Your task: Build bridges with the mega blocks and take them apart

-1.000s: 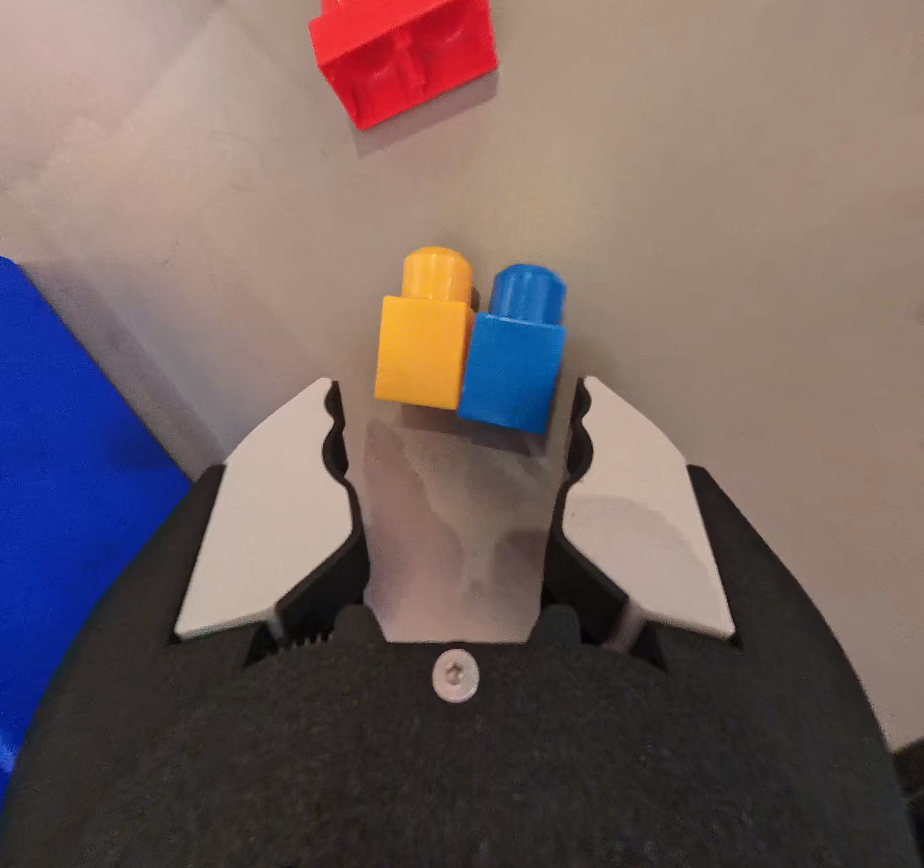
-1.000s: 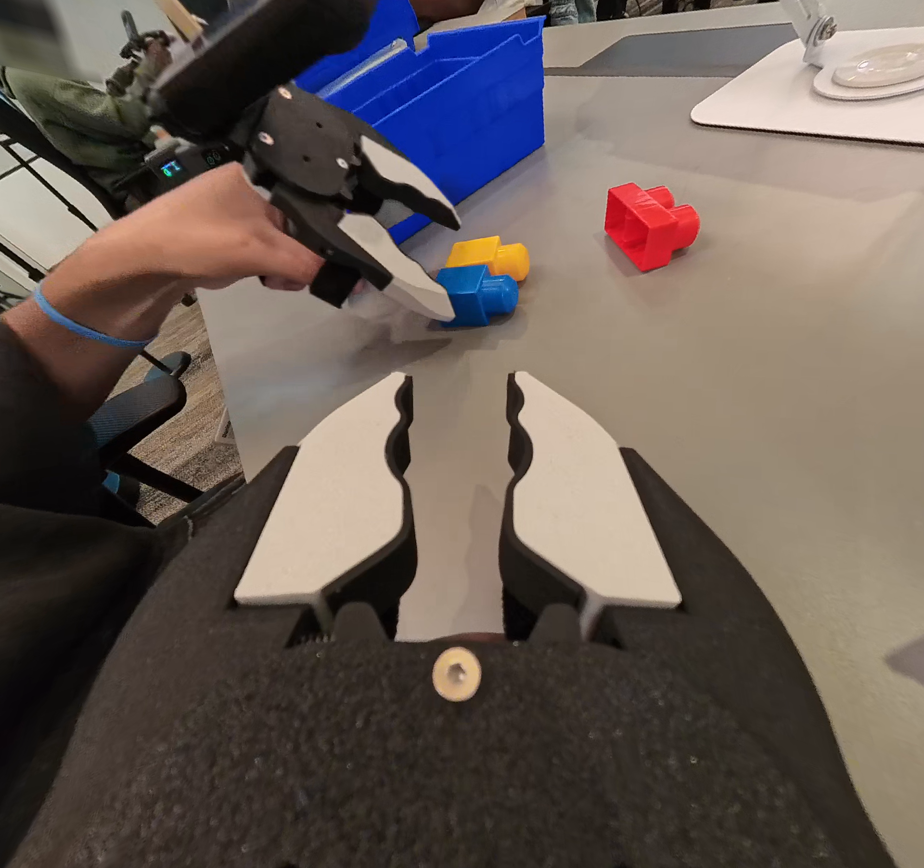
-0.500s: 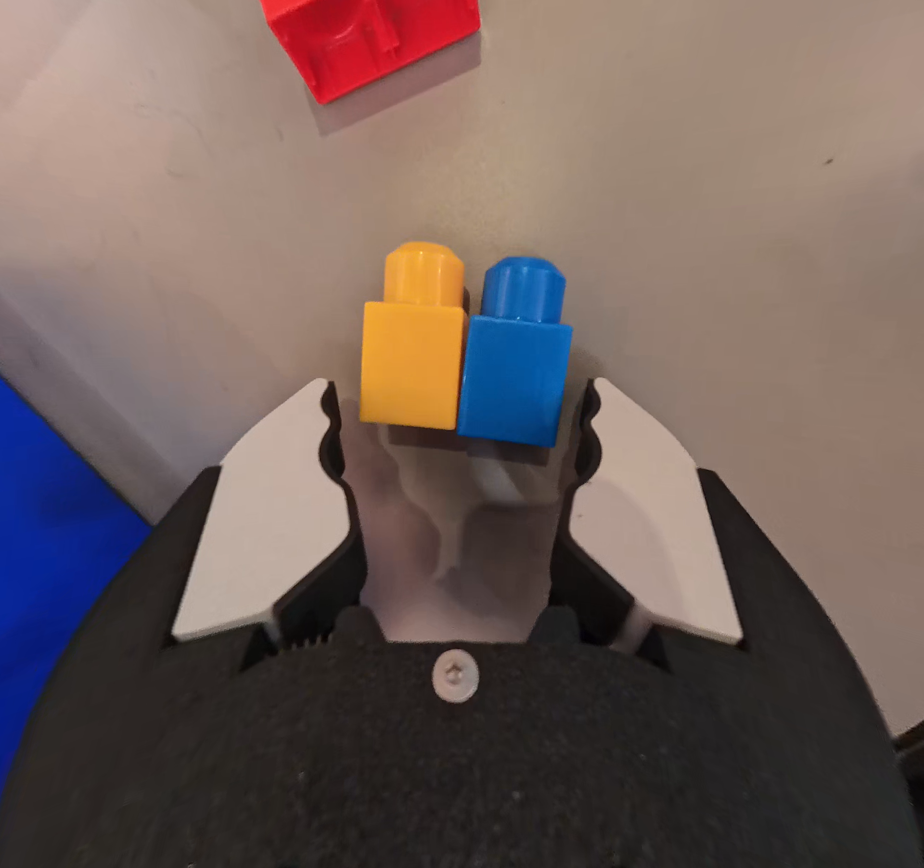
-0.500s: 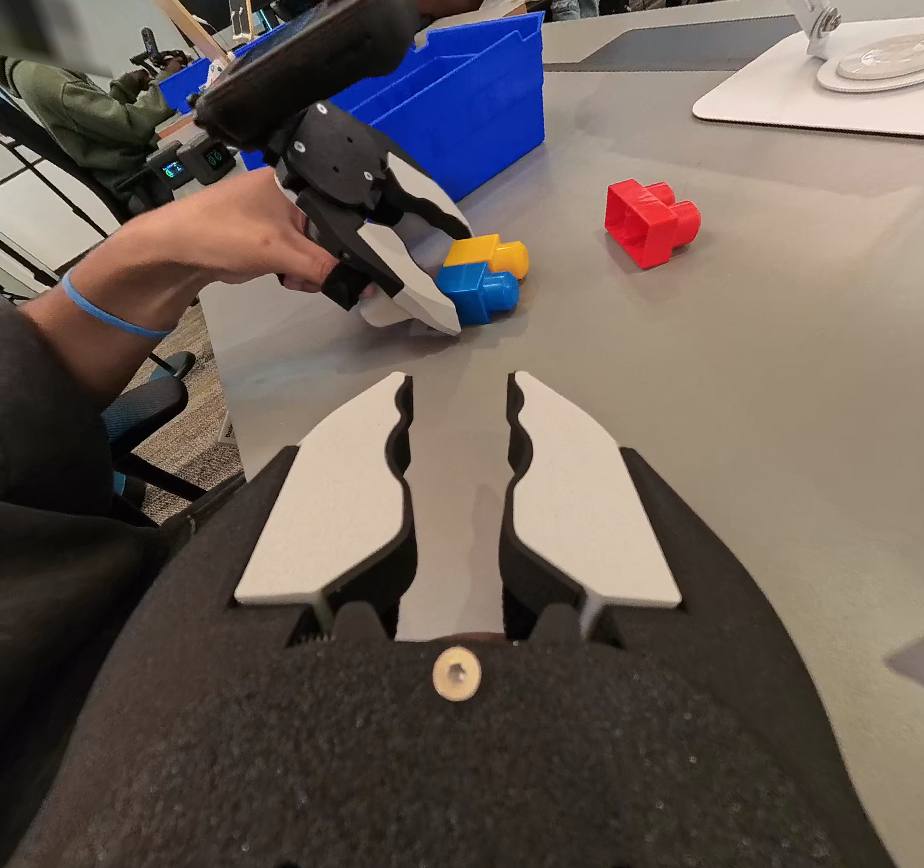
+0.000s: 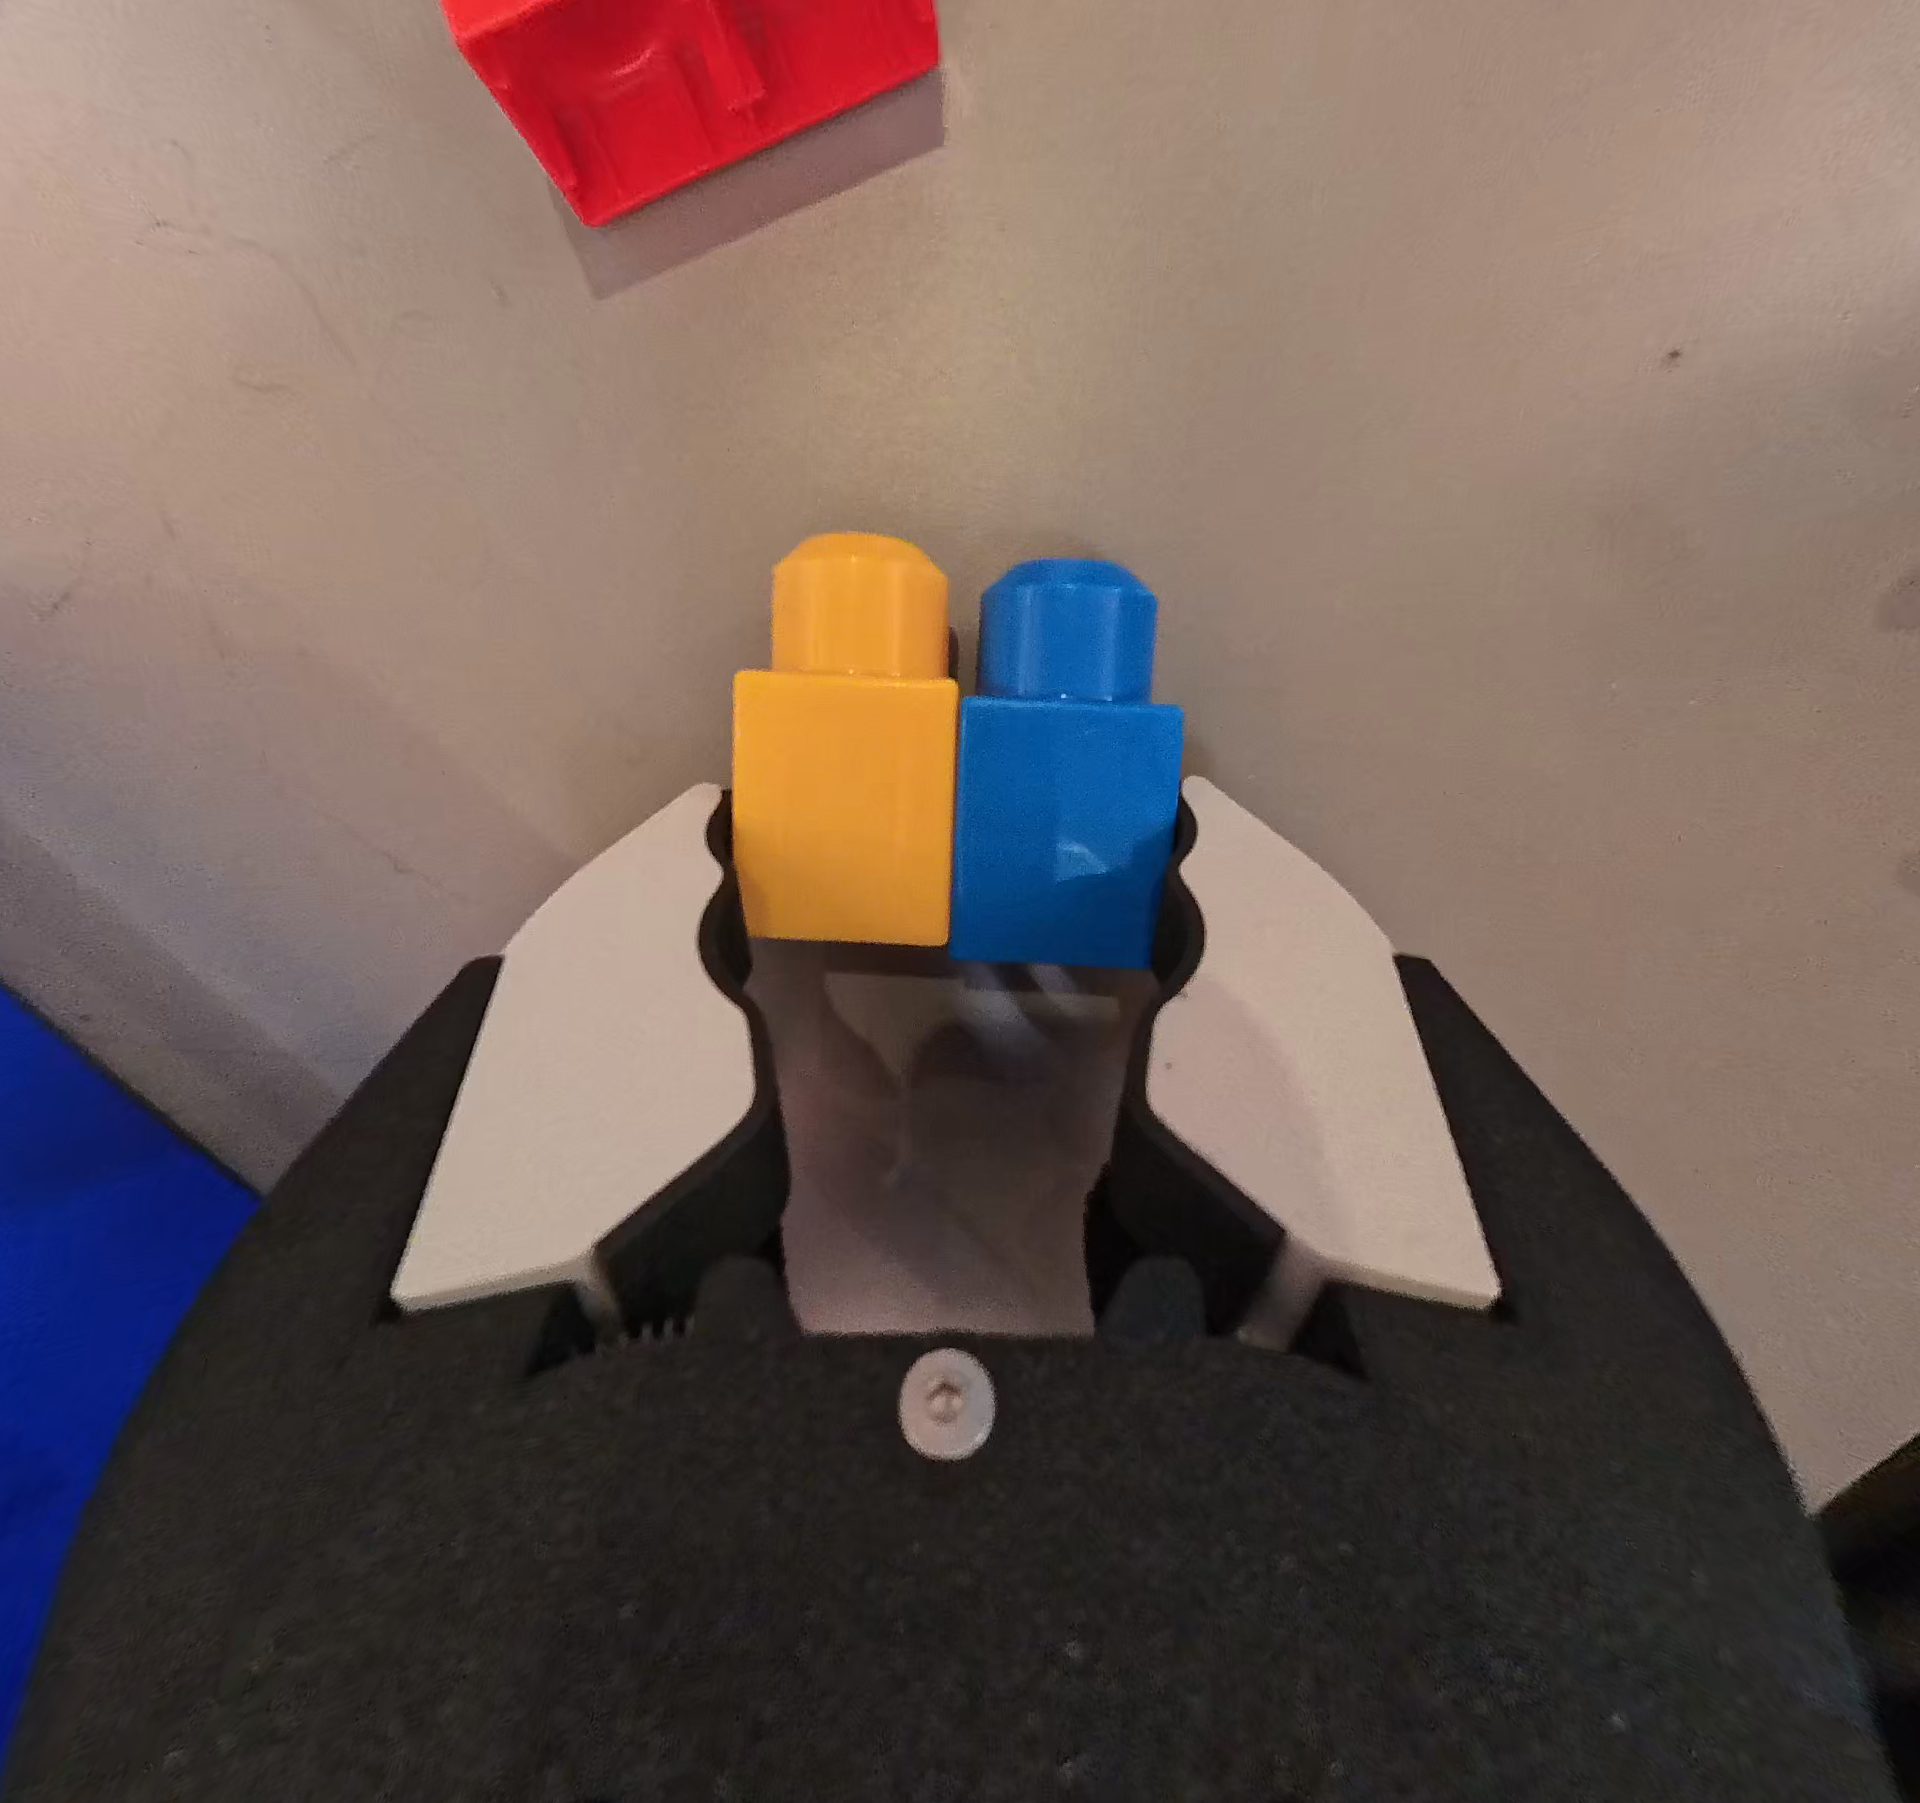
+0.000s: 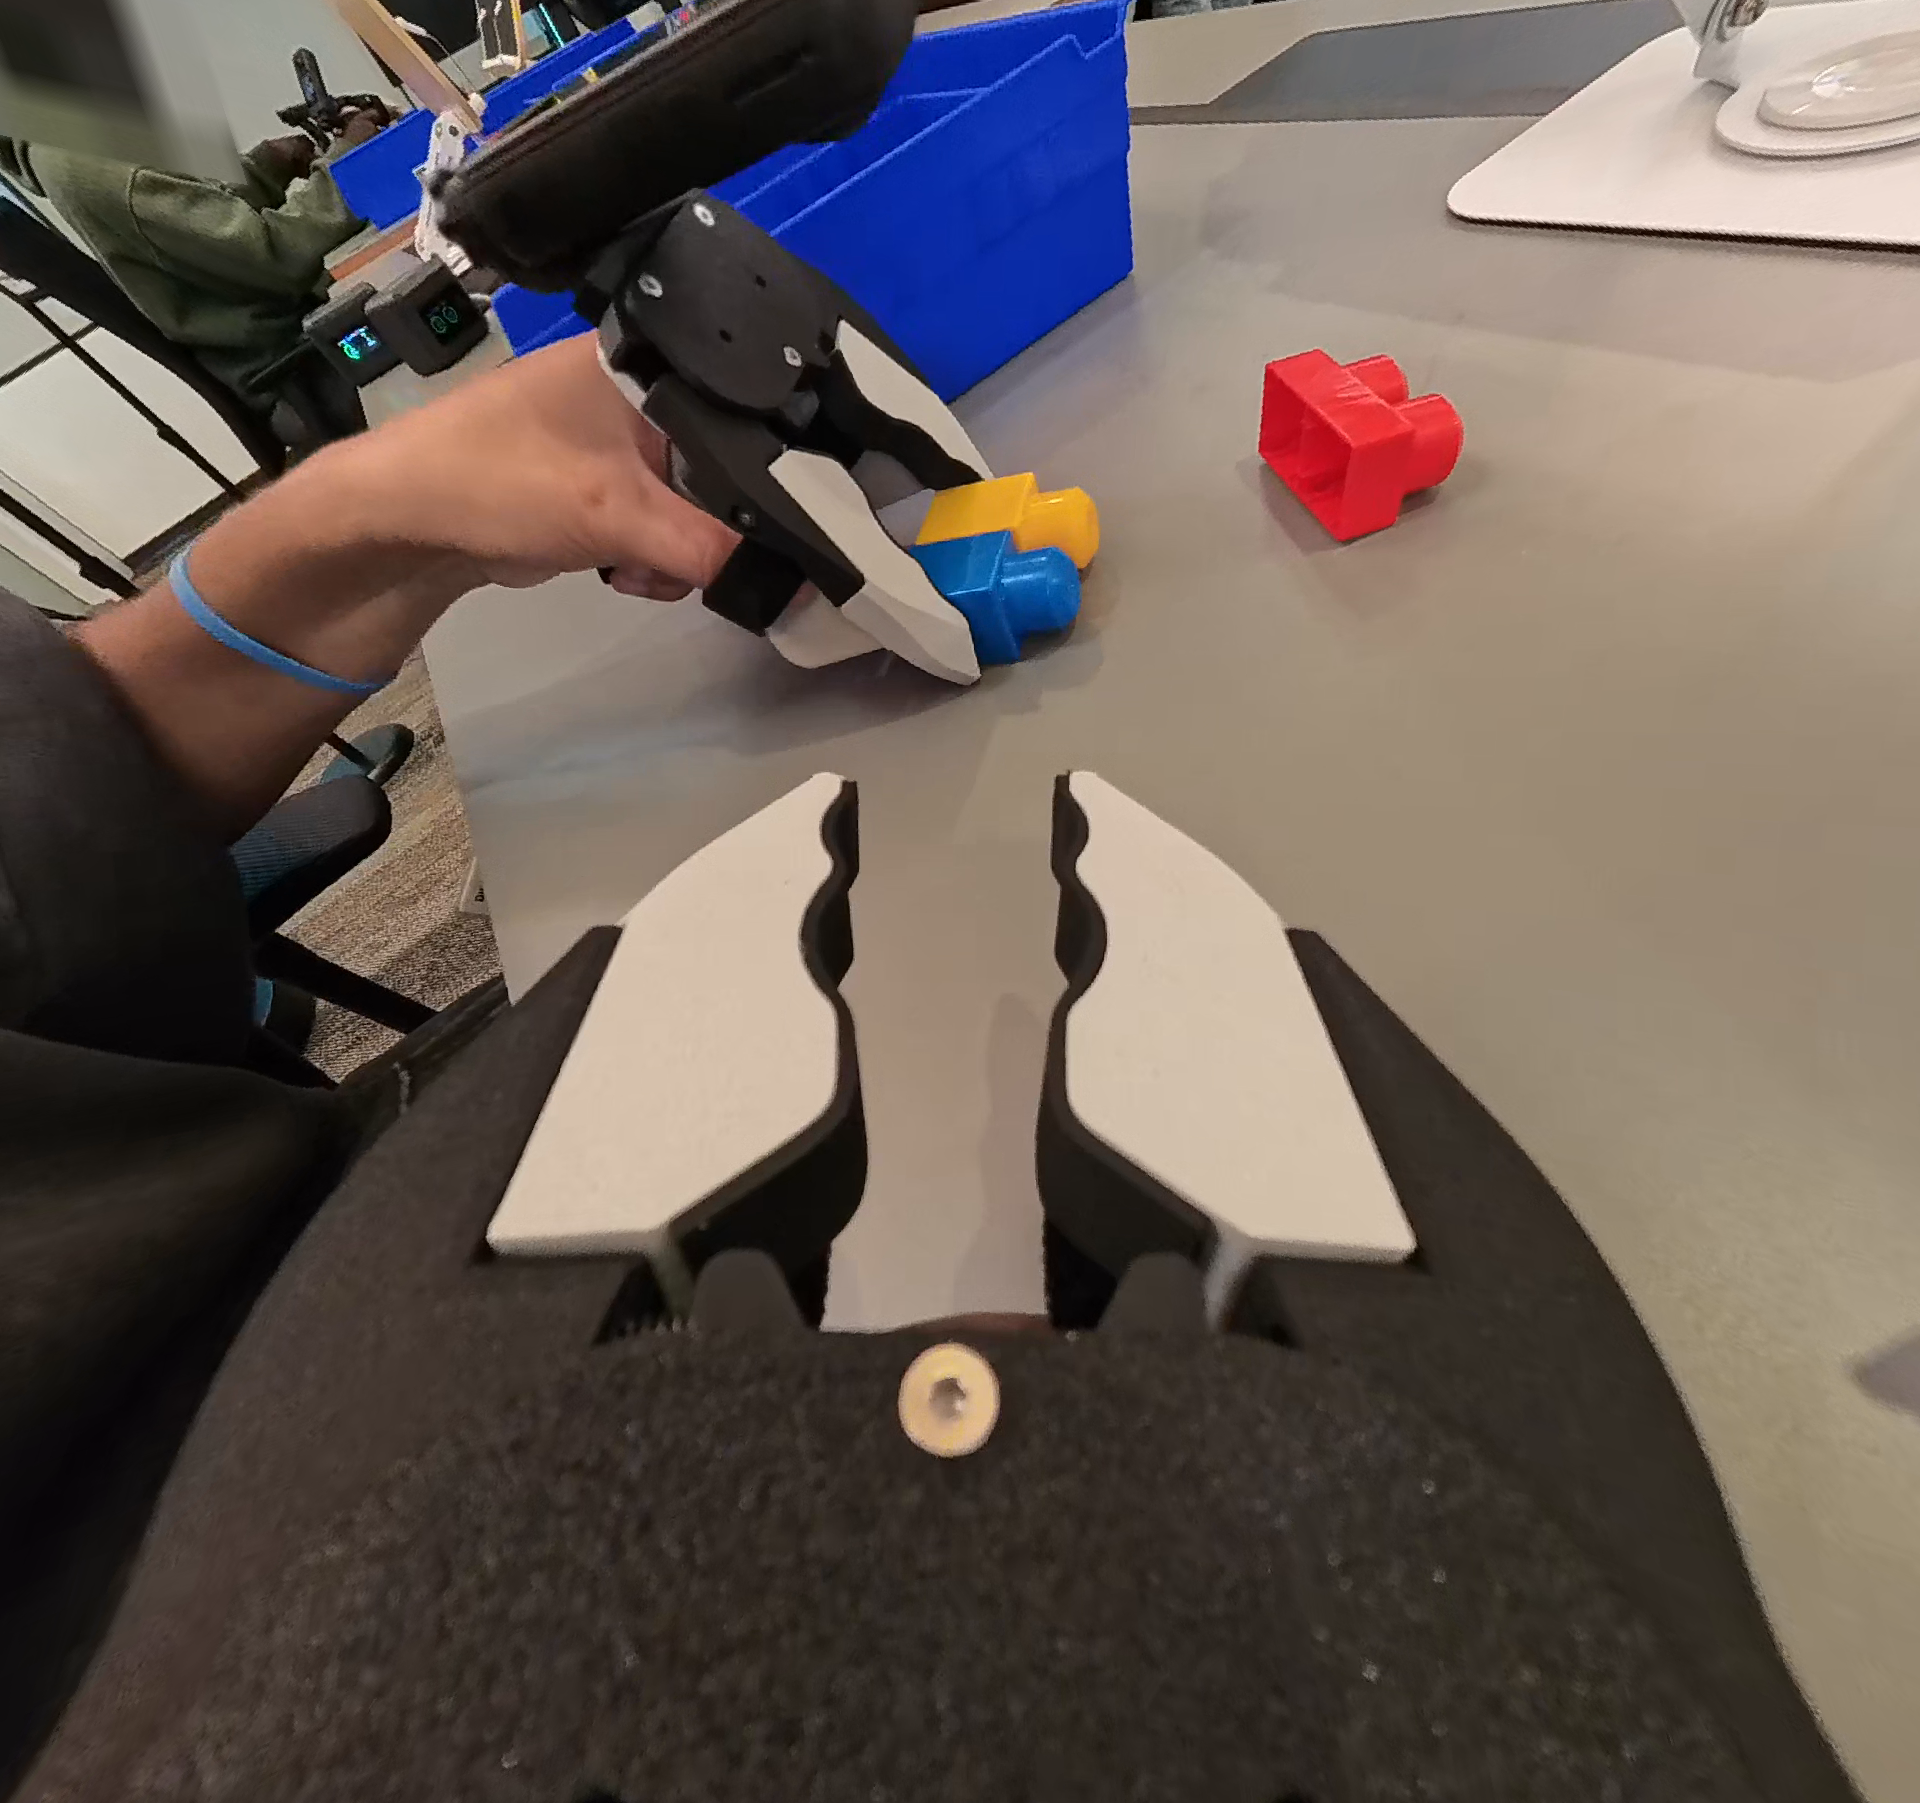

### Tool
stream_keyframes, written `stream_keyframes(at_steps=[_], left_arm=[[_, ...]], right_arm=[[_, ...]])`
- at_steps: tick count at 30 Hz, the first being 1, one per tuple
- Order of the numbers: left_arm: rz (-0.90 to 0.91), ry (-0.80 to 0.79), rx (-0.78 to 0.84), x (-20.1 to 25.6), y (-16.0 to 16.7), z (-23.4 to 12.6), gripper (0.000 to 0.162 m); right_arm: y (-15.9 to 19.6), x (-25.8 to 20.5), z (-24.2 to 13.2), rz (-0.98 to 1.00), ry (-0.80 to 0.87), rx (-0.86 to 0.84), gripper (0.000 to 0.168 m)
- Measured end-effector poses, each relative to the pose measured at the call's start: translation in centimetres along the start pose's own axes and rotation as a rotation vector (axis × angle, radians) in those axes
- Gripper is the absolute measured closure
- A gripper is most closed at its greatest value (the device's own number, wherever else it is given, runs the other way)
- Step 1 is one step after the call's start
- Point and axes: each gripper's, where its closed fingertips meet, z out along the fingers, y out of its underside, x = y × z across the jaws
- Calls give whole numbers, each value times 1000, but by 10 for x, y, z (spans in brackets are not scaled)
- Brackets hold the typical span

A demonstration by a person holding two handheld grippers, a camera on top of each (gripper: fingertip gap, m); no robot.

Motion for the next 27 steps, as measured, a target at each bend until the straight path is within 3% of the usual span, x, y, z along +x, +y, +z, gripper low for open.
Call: stream_keyframes(at_steps=[5, 13, 18, 23, 27], left_arm=[[10, 13, 53, 7, 0, -4, 86], [78, -56, 406, 20, -23, -52, 86], [35, -34, 503, 29, -11, -66, 86], [7, -41, 549, 32, 5, -71, 86], [-6, -32, 607, 40, 14, -78, 87]], right_arm=[[0, 2, 0, 5, 5, 2, 133], [0, 4, 0, -3, 24, -2, 133], [-4, 6, 5, -3, 29, -22, 130], [-37, 22, 20, -103, 80, -133, 120], [-69, 50, 54, -242, 125, -301, 116]])
